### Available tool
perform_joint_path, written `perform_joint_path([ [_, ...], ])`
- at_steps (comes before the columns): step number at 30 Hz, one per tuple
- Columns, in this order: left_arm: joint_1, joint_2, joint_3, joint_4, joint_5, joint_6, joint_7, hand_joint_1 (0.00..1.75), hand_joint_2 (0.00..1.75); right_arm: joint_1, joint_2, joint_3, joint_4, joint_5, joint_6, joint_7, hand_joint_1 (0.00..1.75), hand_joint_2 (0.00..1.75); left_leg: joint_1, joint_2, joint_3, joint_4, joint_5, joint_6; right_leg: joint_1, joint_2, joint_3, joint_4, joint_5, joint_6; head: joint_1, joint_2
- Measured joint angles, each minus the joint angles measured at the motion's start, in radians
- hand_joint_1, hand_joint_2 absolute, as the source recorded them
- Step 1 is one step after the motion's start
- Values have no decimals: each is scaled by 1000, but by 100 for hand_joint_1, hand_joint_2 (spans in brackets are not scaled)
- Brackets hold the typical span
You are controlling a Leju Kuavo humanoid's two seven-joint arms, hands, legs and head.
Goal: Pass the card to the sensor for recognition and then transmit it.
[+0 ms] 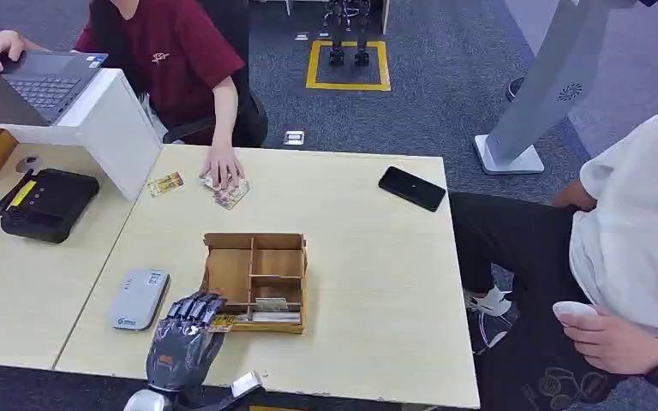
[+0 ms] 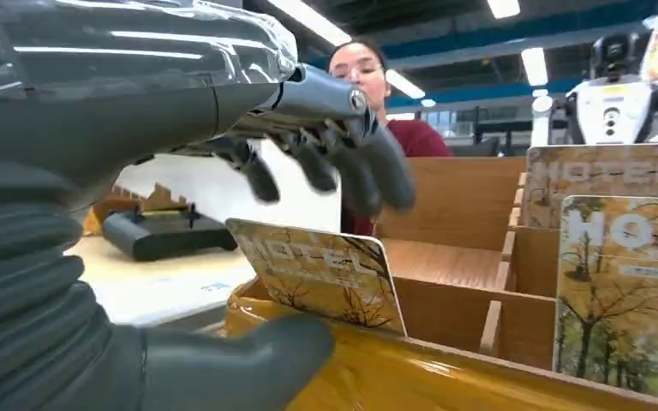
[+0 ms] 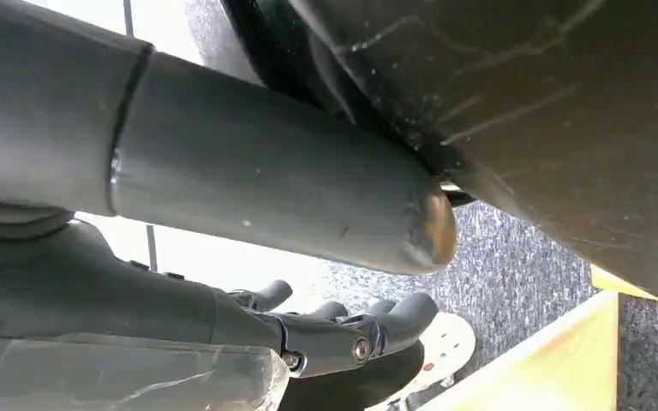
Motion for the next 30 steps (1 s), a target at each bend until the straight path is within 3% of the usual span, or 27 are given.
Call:
perform_joint_path([
  [19, -11, -18, 1, -14, 86, -17, -55, 175, 175, 0, 0, 0, 0, 2, 3, 5, 0, 0, 0, 0, 0, 0, 0, 0, 0, 0, 0, 0, 0, 0, 0, 0],
  [25, -27, -27, 40, -150, 77, -5, -81, 175, 175, 1, 0, 1, 0, 2, 3, 8, 0, 0, 0, 0, 0, 0, 0, 0, 0, 0, 0, 0, 0, 0, 0, 0],
  [30, -76, -33, 82, -258, 53, 5, -71, 175, 175, 2, 0, 3, 0, 8, 5, 8, 0, 0, 0, 0, 0, 0, 0, 0, 0, 0, 0, 0, 1, 0, 0, 0],
])
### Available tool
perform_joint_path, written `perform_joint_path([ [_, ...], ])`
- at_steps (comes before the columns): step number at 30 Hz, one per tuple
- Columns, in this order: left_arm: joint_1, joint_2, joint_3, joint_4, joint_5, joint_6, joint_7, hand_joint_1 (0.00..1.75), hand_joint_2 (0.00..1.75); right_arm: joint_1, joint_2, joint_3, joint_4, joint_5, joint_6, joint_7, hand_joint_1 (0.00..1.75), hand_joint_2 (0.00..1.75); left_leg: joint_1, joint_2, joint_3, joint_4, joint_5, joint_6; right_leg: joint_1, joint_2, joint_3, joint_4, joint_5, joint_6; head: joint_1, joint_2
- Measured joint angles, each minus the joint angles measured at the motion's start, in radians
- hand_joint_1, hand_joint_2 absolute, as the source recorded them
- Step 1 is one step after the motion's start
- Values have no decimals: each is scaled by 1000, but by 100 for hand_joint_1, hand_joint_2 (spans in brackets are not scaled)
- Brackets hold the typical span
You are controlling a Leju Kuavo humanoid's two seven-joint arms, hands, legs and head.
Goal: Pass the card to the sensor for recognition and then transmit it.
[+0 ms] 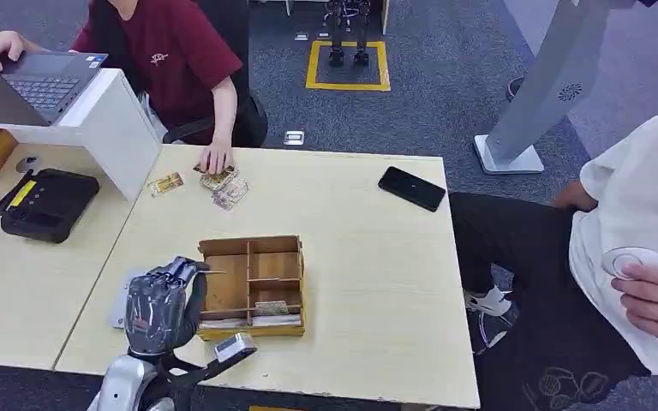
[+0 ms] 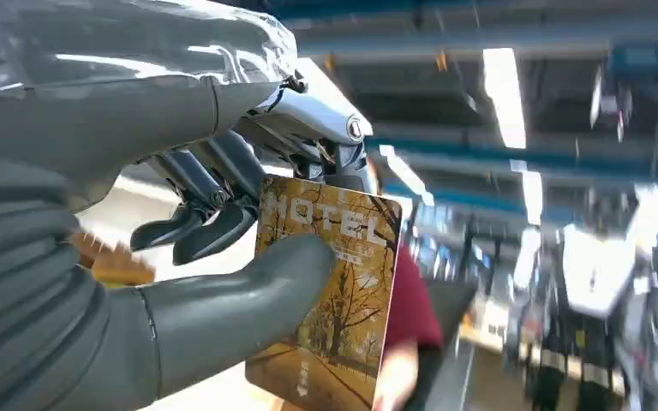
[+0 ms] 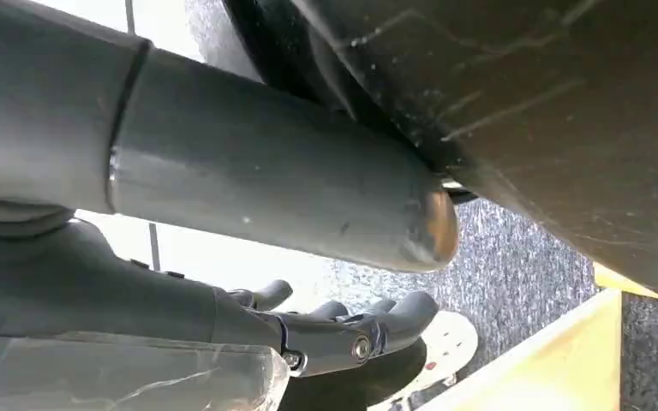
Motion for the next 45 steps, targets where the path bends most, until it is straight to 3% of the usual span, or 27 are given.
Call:
perform_joint_path([
  [9, -140, -9, 61, 6, -37, -12, 47, 175, 175, -9, 0, 18, 0, 10, 21, -9, 0, 0, 0, 0, 0, 0, 0, 0, 0, 0, 0, 0, 0, 0, 0, 0],
  [19, -338, -43, 160, 225, -46, -18, 101, 175, 175, -20, 0, 43, 0, 26, 39, -23, 0, 0, 0, 0, 0, 0, 1, 0, 0, 0, 0, 0, 0, 0, 0, 0],
  [28, -390, -67, 179, 333, -47, -24, 104, 175, 175, -25, 0, 50, 0, 34, 48, -23, 0, 0, 0, 0, 0, 0, 0, 0, 0, 1, 0, 0, 0, 0, 0, 0],
  [43, -398, -82, 183, 388, -42, -27, 105, 175, 175, -27, 0, 62, 0, 35, 51, -22, 0, 0, 0, 0, 0, 0, 0, 0, 0, 1, 0, 0, 0, 0, 0, 0],
  [44, -398, -83, 183, 390, -40, -27, 105, 96, 175, -27, 0, 63, 0, 35, 51, -22, 0, 0, 0, 0, 0, 0, 0, 0, 0, 1, 0, 0, 0, 0, 0, 0],
  [45, -399, -84, 183, 391, -37, -27, 105, 0, 175, -27, 0, 64, 0, 35, 51, -22, 0, 0, 0, 0, 0, 0, 0, 0, 0, 1, 0, 0, 0, 0, 0, 0],
])
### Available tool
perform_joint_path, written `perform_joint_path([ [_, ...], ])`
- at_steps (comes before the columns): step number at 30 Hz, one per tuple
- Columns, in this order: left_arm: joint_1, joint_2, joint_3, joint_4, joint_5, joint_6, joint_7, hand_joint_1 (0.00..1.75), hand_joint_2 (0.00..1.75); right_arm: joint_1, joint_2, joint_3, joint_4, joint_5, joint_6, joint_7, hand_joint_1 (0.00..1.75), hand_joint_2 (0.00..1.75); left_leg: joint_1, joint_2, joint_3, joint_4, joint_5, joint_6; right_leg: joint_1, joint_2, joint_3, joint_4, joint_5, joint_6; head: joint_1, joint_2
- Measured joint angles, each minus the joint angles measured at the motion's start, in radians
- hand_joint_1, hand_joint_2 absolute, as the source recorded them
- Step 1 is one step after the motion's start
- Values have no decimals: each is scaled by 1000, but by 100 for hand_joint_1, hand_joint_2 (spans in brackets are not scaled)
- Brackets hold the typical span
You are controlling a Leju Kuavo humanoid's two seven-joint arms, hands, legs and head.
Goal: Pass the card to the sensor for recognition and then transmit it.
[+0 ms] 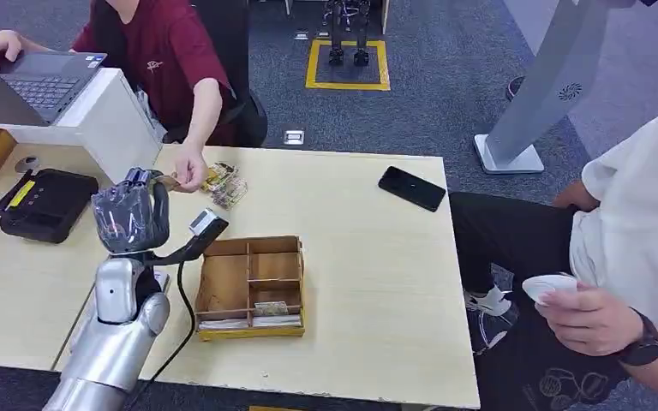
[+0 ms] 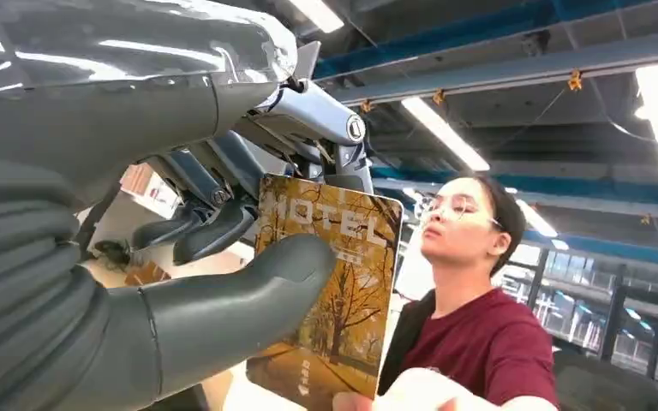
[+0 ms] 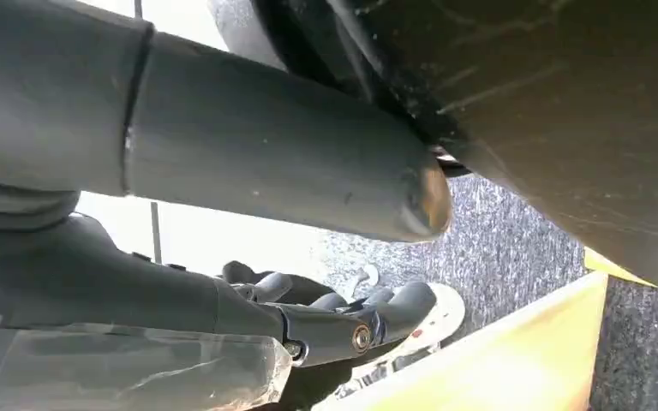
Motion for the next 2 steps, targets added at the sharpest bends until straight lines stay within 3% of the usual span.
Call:
perform_joint_path([
  [2, -1, -2, 0, 4, 5, 0, -1, 0, 175, 0, 0, 0, 0, 0, 0, 0, 0, 0, 0, 0, 0, 0, 0, 0, 0, 0, 0, 0, 0, 0, 0, 0],
])
